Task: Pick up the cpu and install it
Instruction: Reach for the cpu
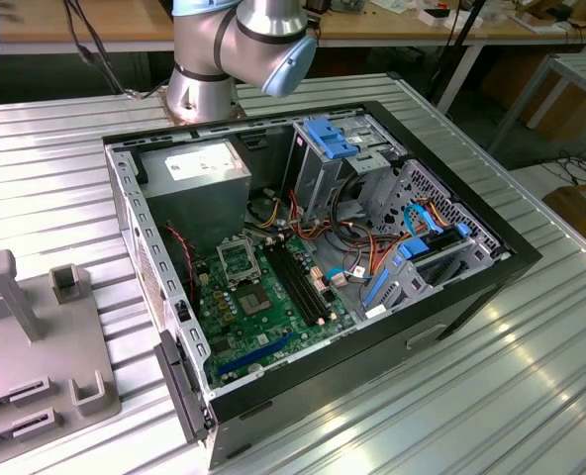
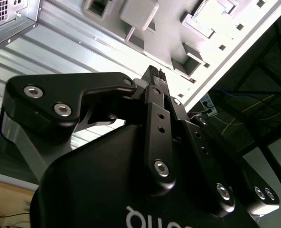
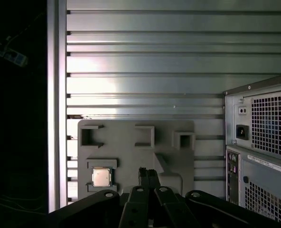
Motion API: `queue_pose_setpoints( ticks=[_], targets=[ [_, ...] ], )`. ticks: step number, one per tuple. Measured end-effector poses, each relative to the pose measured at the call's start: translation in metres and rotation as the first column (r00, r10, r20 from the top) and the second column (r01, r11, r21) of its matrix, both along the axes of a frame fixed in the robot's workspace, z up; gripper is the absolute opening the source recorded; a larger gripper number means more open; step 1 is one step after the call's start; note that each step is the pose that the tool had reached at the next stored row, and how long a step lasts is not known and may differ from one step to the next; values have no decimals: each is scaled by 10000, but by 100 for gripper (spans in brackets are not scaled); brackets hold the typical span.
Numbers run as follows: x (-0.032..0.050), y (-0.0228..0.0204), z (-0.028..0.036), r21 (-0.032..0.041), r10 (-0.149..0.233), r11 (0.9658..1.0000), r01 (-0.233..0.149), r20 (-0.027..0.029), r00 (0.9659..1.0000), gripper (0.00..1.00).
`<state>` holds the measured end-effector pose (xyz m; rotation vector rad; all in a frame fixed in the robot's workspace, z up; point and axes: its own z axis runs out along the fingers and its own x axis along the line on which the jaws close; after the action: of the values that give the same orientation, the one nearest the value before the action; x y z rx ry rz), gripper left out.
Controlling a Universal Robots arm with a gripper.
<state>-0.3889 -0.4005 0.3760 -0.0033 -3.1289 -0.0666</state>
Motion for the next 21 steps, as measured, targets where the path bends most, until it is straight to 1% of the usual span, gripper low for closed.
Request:
queue_pose_setpoints(
  ticks=[11,17,21],
  targets=[
    [-18,-3,0,0,-1,10000,1,0,10000,11],
    [-66,-29,-1,0,-1,10000,1,0,10000,11],
    [-122,-51,-1,0,0,10000,0,0,10000,11]
  ],
)
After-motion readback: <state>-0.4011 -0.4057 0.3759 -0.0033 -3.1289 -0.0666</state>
